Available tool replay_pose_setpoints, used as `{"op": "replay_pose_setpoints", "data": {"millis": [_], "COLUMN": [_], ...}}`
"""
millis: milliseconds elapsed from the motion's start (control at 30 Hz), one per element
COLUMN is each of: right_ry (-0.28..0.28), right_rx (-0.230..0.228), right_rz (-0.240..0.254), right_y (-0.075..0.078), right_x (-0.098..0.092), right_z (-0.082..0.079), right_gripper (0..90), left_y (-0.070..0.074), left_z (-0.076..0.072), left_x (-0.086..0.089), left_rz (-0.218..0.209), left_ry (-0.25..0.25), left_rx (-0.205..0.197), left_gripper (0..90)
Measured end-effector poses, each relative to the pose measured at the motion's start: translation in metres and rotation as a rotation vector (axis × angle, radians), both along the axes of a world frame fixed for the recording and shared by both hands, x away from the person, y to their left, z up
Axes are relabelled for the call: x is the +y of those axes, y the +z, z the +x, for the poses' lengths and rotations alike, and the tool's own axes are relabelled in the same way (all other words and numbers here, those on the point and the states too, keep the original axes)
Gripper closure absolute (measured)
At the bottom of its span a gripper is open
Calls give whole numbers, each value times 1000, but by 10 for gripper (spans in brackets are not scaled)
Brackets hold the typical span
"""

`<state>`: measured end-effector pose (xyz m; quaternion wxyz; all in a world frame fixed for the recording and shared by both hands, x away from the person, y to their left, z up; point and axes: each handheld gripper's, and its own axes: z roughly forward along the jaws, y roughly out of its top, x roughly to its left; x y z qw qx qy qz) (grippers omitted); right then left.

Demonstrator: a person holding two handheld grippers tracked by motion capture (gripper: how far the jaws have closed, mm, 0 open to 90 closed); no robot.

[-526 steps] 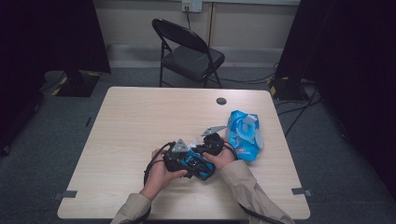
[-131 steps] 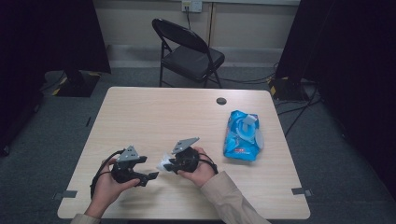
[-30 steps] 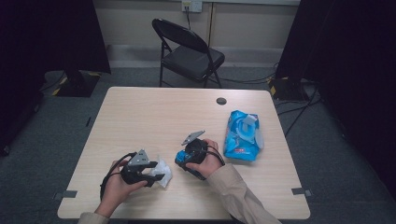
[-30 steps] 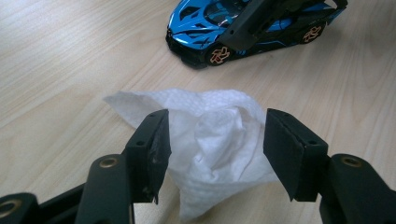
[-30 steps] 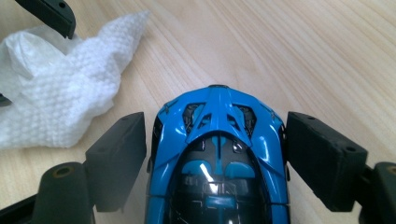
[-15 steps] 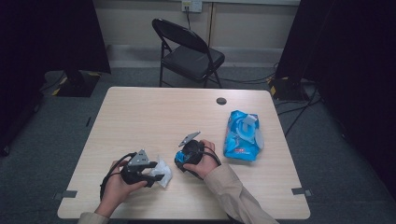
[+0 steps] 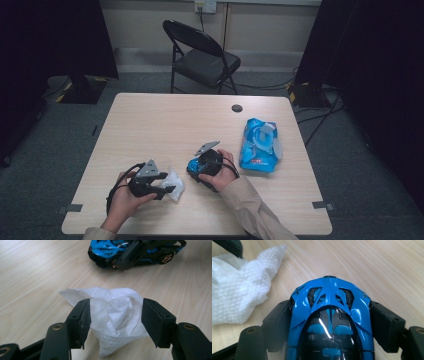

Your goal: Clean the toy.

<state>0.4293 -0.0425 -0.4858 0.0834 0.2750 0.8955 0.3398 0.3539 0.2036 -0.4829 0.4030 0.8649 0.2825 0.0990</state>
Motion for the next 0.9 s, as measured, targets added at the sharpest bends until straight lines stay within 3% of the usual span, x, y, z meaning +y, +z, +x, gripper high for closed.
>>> {"op": "replay_pose_setpoints", "data": {"millis": [200,300,900], "right_ry": [-12,-13,-37], "right_rx": [-9,-24,-95], "right_rz": [70,101,248], "right_y": [10,16,35], "right_x": [-11,-18,-54], "right_z": [-2,-5,-25], "right_gripper": [250,250,250], "left_y": [1,1,2], "left_z": [-1,-1,-1], "left_x": [-2,-4,-10], "left_rz": [-2,35,12], "left_ry": [-1,-1,-6], "left_rx": [-2,-16,5], "left_gripper": [403,375,390]}}
